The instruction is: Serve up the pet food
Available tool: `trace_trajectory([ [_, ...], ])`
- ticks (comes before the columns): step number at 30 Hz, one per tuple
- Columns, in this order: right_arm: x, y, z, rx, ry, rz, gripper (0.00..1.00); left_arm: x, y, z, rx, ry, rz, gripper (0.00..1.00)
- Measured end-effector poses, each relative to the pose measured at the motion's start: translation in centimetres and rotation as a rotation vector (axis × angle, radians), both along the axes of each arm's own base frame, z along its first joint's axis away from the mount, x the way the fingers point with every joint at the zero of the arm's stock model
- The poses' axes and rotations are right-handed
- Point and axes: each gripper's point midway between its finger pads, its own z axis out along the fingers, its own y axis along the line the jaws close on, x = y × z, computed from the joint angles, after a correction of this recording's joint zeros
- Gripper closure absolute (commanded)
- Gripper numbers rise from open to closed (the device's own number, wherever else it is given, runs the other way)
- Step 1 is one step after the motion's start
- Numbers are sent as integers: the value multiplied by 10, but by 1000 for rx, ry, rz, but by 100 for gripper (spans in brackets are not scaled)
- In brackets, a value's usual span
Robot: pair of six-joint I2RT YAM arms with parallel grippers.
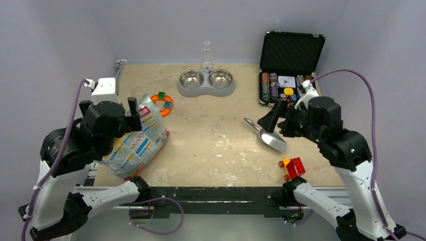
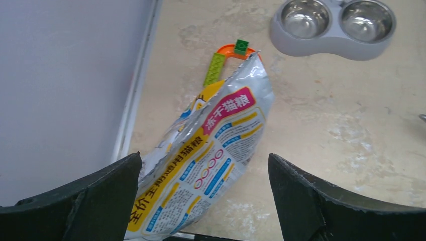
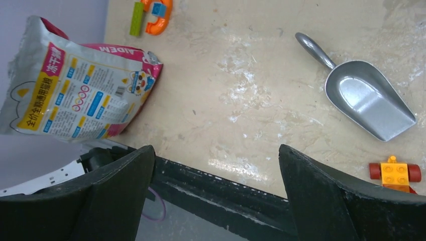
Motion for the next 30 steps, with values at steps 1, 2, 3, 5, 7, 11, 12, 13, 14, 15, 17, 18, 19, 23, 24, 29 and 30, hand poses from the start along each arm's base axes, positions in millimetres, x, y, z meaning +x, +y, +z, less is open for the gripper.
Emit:
trace_trajectory([
  [1,-1,-1,4,8,-17,0,1,-2,6,1,12,-7,16,1],
  [2,-2,-1,7,16,-33,0,1,-3,12,1,36,-7,32,1],
  [3,-3,-1,9,20,-41,-1,1,-3,17,0,66,-5,47,1],
  [5,-1,-1,11,23,-48,-1,1,0,24,-3,144,18,77,1],
  [7,1,1,12,25,-50,0,1,6,29,-10,215,63,115,1],
  [11,4,4,21,48,-89,13,1,19,41,-47,285,251,216,1],
  [12,3,6,26,63,-108,22,1,21,43,-55,290,292,227,1],
  [13,0,6,31,78,-132,29,1,22,45,-65,295,335,238,1],
  [14,-2,6,35,92,-153,34,1,22,44,-73,297,368,234,3],
  [15,-6,7,40,112,-181,44,1,22,42,-79,295,391,222,7],
  [17,-13,8,47,144,-225,67,1,22,38,-86,283,418,200,27],
  [18,-19,8,50,160,-248,81,1,22,36,-89,278,427,188,40],
  [19,-24,9,54,176,-267,99,1,22,35,-90,275,435,179,52],
  [23,-30,14,60,196,-306,152,2,23,28,-98,284,494,133,96],
  [24,-28,15,59,191,-304,159,2,24,27,-99,288,506,123,100],
  [29,-18,22,50,164,-266,176,3,23,21,-96,278,539,84,100],
  [30,-16,24,47,159,-255,184,3,23,20,-95,272,543,80,100],
])
